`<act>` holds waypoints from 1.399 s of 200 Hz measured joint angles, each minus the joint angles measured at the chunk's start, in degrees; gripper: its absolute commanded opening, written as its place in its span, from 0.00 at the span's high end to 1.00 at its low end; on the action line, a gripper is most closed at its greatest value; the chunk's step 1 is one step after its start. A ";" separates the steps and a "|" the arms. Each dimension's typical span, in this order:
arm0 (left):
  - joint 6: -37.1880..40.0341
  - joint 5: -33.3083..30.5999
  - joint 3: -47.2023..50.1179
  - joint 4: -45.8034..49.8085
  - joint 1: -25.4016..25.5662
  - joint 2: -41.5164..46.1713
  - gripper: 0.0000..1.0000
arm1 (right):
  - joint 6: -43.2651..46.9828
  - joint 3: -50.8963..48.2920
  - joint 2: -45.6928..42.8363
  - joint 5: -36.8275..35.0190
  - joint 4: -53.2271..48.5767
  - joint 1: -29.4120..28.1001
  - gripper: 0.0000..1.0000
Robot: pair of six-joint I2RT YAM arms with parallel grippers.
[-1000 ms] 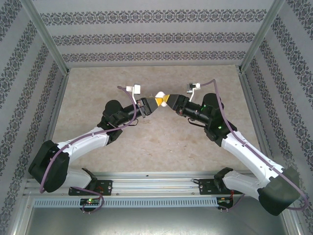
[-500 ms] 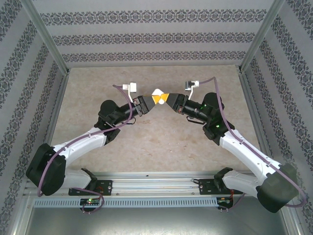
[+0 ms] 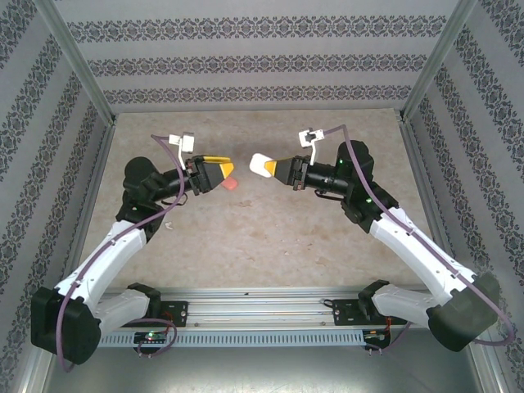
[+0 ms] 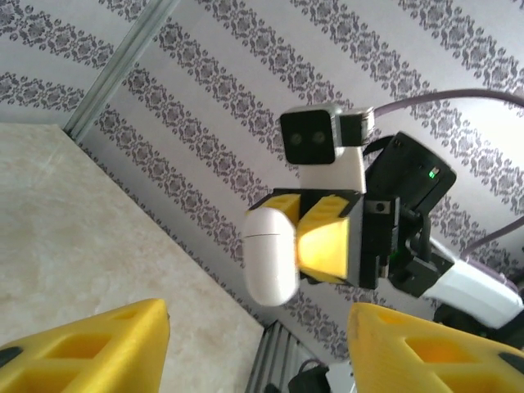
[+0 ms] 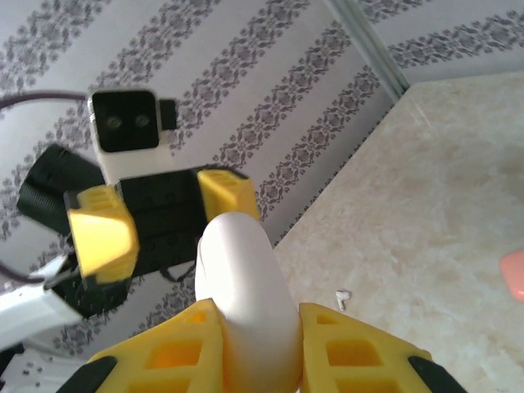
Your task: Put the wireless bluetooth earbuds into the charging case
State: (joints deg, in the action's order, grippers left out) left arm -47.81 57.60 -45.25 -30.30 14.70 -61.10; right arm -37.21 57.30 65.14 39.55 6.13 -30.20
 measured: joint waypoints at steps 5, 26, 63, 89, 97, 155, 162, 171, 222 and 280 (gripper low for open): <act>0.22 1.42 -0.35 0.79 -0.57 -0.02 0.39 | 1.01 0.55 0.35 0.44 -0.33 -0.44 0.91; 0.96 6.47 -1.42 3.39 -1.40 -0.04 0.38 | 4.83 3.39 2.58 1.75 -2.14 -2.54 0.92; 1.16 11.61 -2.14 4.74 -1.49 -0.02 0.39 | 9.73 8.11 7.15 2.97 -5.14 -5.27 0.92; 1.16 13.20 -2.14 5.62 -1.57 0.00 0.41 | 11.06 9.68 9.40 3.63 -6.08 -5.70 0.92; 1.16 13.46 -2.14 5.90 -1.60 0.00 0.42 | 11.34 10.25 10.03 3.72 -6.40 -5.70 0.92; 1.38 14.21 -2.14 7.02 -1.66 0.09 0.53 | 13.46 14.05 12.68 5.16 -8.13 -7.19 0.93; 1.42 14.21 -2.14 7.13 -1.66 0.09 0.55 | 13.62 14.14 12.81 5.25 -8.17 -7.21 0.93; 1.51 14.21 -2.14 7.26 -1.66 0.09 0.56 | 13.68 14.23 12.92 5.49 -8.26 -7.21 0.93; 2.08 13.92 -2.14 8.50 -1.68 -0.07 0.68 | 14.78 14.34 12.94 6.25 -8.87 -7.48 0.94; 2.21 13.29 -2.14 9.16 -1.68 -0.15 0.68 | 16.55 14.60 12.94 6.12 -10.73 -7.58 0.94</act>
State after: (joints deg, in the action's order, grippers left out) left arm -45.60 70.89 -47.40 -21.15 13.02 -61.25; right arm -20.67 71.90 78.08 45.67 -4.60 -37.78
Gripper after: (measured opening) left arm 0.323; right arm 0.201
